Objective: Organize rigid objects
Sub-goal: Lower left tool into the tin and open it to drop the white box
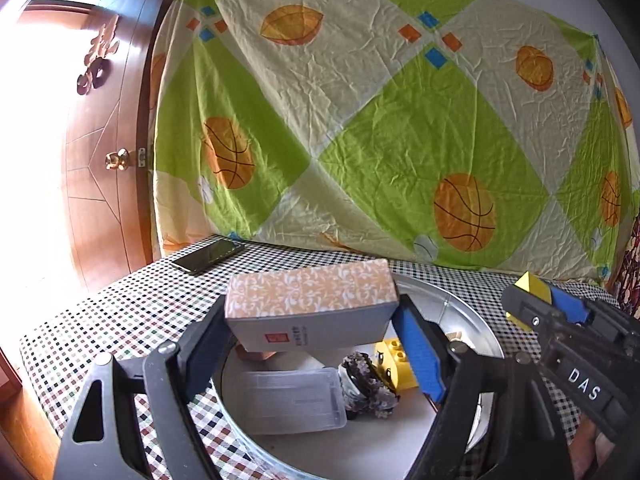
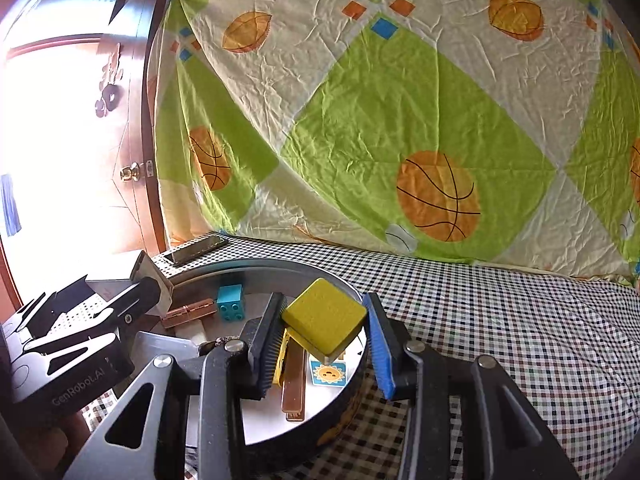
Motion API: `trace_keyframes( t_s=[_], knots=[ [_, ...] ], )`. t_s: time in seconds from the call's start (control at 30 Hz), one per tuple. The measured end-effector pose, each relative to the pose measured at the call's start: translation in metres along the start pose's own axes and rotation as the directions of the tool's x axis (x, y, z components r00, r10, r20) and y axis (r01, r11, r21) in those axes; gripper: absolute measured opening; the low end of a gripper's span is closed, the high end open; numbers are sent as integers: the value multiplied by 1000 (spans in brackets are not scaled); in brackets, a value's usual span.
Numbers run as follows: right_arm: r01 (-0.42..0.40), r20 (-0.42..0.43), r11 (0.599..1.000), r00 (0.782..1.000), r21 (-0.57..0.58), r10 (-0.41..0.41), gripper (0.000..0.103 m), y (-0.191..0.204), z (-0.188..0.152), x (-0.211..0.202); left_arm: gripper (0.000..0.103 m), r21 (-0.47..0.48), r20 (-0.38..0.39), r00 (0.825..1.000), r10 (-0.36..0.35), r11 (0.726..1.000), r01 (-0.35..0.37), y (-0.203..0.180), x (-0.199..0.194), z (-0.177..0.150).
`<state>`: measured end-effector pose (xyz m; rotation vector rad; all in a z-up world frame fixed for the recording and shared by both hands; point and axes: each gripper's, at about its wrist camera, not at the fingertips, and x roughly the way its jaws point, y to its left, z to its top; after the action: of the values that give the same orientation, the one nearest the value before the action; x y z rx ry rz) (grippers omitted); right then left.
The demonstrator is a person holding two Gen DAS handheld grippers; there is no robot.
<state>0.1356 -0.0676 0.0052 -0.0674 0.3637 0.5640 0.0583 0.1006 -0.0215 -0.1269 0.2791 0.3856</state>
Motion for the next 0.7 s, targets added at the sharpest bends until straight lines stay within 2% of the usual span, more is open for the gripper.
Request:
trace_keyframes(
  t_s=[0.17, 0.4, 0.7],
  knots=[
    [-12, -23, 1000, 1000, -18, 12, 42, 7, 5, 8, 80, 14, -11, 1000, 17, 1000, -17, 5, 7, 4],
    [-38, -88, 999, 995, -7, 37, 42, 10, 10, 29, 80, 31, -87, 996, 5, 1000, -2, 8, 23, 7],
    [-54, -211, 998, 976, 13, 55, 42, 11, 8, 60, 81, 64, -162, 987, -9, 998, 19, 4, 40, 6]
  ],
)
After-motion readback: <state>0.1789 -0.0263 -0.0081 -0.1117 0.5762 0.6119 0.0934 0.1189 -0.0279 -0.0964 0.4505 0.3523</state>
